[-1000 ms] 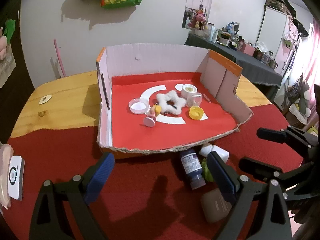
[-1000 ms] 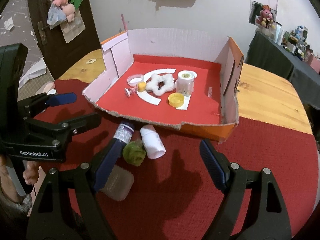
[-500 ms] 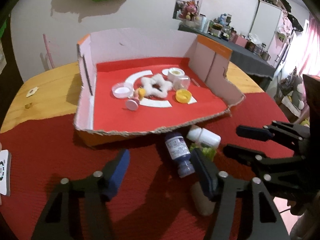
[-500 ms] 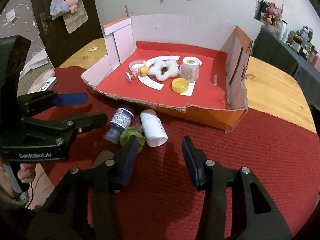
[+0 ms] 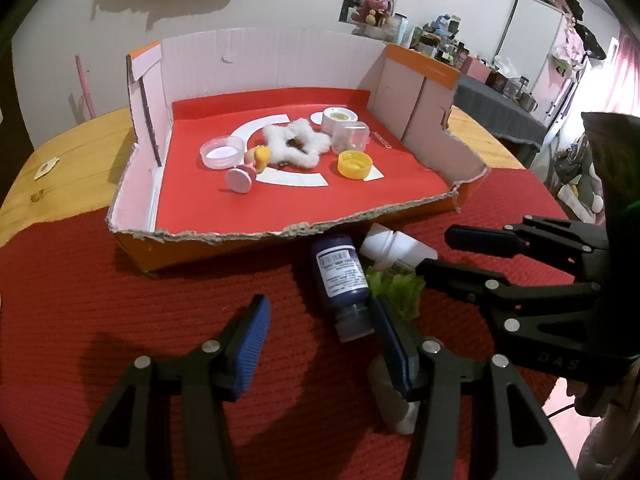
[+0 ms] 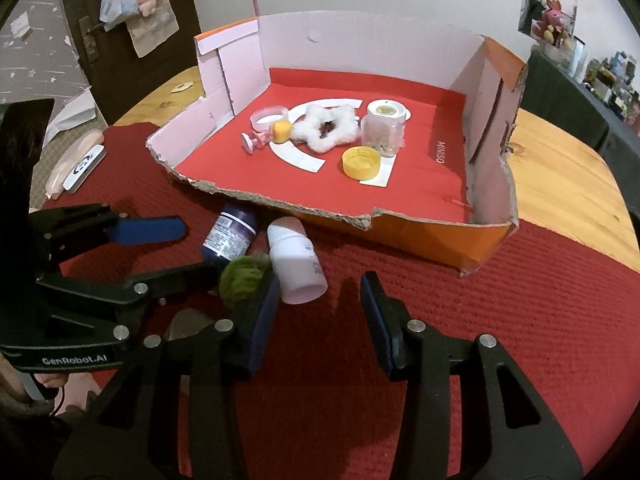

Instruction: Organize objects

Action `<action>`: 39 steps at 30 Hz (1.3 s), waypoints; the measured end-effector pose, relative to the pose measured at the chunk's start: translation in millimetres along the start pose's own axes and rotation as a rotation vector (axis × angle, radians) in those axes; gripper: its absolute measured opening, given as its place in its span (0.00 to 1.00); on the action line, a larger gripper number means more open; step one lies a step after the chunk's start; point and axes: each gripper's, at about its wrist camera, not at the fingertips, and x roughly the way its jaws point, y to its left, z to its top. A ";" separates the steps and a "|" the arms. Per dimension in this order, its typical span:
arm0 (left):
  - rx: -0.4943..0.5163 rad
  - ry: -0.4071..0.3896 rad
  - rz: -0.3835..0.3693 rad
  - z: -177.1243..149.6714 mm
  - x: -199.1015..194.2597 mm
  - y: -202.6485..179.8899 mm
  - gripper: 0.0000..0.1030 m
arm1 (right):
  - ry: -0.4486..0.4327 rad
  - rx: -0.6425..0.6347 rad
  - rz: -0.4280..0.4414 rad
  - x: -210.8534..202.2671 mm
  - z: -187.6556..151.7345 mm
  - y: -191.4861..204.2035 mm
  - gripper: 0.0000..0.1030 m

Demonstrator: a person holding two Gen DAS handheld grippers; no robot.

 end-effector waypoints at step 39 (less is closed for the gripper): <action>-0.084 0.000 -0.041 -3.3 1.0 11.4 0.30 | -0.012 0.009 0.097 5.1 0.9 5.3 0.31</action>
